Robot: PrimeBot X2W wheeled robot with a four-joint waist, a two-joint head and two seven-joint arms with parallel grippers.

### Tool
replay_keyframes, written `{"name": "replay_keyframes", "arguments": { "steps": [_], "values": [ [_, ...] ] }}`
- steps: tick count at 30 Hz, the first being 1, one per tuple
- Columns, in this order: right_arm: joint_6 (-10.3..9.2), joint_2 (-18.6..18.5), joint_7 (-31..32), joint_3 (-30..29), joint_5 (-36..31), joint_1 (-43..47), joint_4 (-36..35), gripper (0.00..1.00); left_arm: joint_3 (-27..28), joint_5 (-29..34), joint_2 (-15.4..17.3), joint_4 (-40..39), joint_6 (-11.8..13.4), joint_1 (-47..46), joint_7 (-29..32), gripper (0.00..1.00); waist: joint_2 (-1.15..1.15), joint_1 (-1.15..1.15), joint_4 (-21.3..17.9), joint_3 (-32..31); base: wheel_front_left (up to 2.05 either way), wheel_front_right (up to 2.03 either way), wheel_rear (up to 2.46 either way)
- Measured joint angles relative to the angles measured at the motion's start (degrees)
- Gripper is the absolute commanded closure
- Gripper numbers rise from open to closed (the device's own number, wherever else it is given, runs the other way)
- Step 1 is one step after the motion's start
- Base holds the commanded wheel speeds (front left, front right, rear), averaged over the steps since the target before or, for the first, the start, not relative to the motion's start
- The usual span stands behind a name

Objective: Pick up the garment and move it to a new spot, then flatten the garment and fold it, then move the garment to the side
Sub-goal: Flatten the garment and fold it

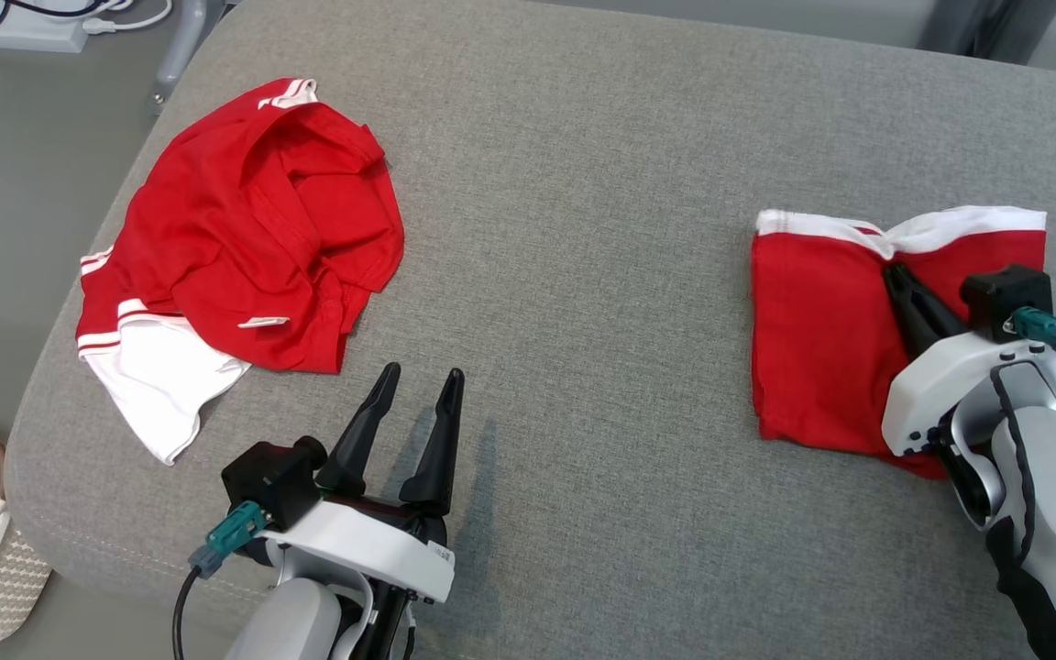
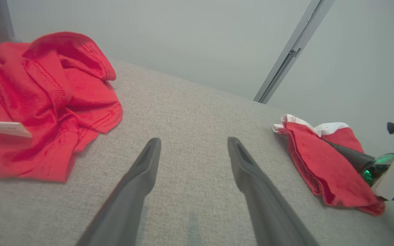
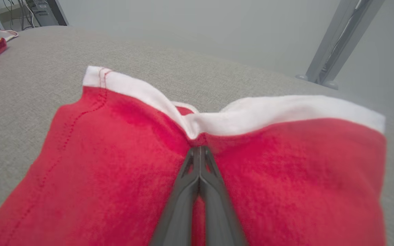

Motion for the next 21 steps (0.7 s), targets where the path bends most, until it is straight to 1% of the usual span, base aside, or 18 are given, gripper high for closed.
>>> {"name": "replay_keyframes", "arguments": {
  "steps": [5,8,12,15,17,21],
  "values": [
    [0.00,0.13,-0.25,0.34,-0.35,0.30,2.13,1.00,-0.11,0.00,0.01,-0.02,0.01,-0.10,0.00,0.00,0.00,0.00,-0.51,-0.01,0.00,0.00,0.00],
    [0.00,0.46,-1.92,-0.12,-0.08,0.11,3.48,1.00,0.00,0.08,0.00,0.14,0.09,-0.19,0.00,0.00,0.00,0.00,-0.86,-0.49,0.00,0.00,0.00],
    [0.00,1.08,-4.15,-0.36,0.88,-0.34,3.11,1.00,0.97,0.90,0.01,0.46,0.19,-0.01,0.00,0.00,0.00,0.00,-1.92,-1.79,0.00,0.00,0.00],
    [0.00,1.35,-5.25,-0.34,2.05,-0.27,0.69,1.00,1.62,1.55,0.01,0.57,0.01,0.63,-0.01,0.00,0.00,0.00,-3.14,-3.17,0.00,0.00,0.00],
    [0.00,1.47,-5.63,-0.67,4.48,0.47,-2.13,1.00,2.16,1.75,0.00,0.58,0.00,1.10,0.00,0.00,0.00,0.00,-4.10,-4.21,0.00,0.00,0.00],
    [0.00,-0.73,-5.82,-1.18,5.66,3.85,-7.86,1.00,3.23,2.48,-0.02,0.46,0.00,1.65,0.00,0.00,0.00,0.00,-6.25,-6.49,0.00,0.00,0.00]
  ]
}}
